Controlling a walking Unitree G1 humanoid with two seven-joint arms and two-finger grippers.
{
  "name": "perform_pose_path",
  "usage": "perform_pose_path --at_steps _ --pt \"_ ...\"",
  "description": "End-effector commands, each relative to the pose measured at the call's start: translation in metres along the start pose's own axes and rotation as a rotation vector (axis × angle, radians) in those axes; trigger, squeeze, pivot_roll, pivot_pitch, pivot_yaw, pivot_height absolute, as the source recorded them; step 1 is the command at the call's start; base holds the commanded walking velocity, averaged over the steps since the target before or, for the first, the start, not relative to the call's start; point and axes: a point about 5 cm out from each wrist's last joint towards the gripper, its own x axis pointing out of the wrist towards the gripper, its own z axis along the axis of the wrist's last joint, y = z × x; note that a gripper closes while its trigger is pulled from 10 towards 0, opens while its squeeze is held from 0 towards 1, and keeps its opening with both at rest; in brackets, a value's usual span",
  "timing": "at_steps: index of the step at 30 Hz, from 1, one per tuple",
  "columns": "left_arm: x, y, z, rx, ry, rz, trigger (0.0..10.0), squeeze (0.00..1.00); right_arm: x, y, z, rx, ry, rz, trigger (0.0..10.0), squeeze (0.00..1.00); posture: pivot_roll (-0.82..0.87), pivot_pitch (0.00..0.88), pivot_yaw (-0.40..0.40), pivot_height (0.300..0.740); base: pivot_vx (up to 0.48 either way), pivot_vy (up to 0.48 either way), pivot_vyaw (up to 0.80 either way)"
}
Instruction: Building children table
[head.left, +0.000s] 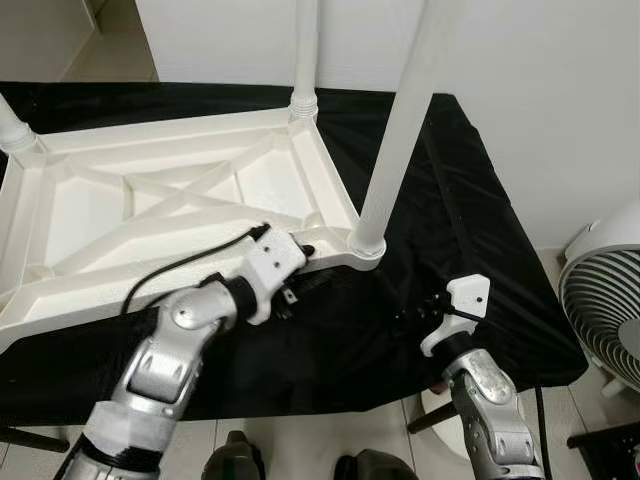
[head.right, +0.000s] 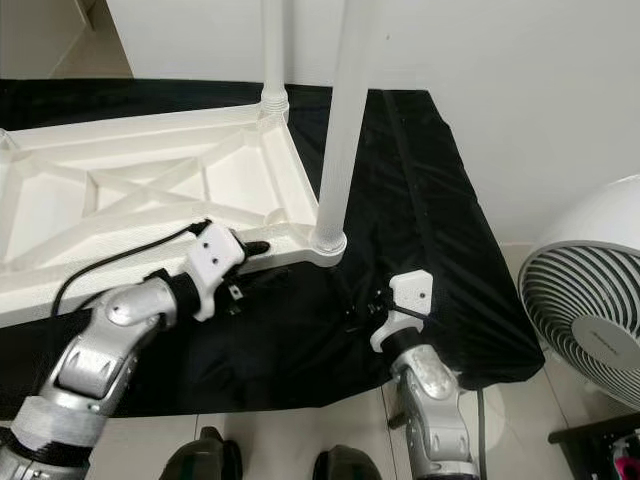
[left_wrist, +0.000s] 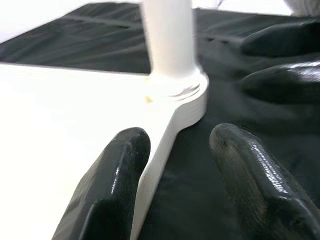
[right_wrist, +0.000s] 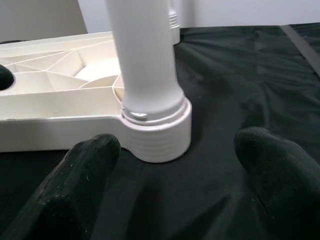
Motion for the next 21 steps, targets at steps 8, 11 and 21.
perform_pose_path --at_steps 8,11,21 --pt "-0.013 0.024 -0.028 0.027 0.131 0.147 10.0 1.00 0.006 0.006 0.003 0.001 0.005 0.017 10.0 0.00 0.00 0.041 0.014 0.740 0.000 0.000 0.00" --pt "-0.016 0.027 -0.033 0.053 0.158 0.138 10.0 0.97 0.008 0.006 0.004 0.002 0.009 0.017 10.0 0.00 0.00 0.039 0.015 0.740 0.000 0.000 0.00" --pt "-0.025 0.037 -0.045 0.003 0.217 0.150 10.0 0.00 0.020 0.006 0.005 -0.017 0.003 0.023 10.0 0.00 0.01 0.016 0.021 0.740 0.000 0.000 0.00"
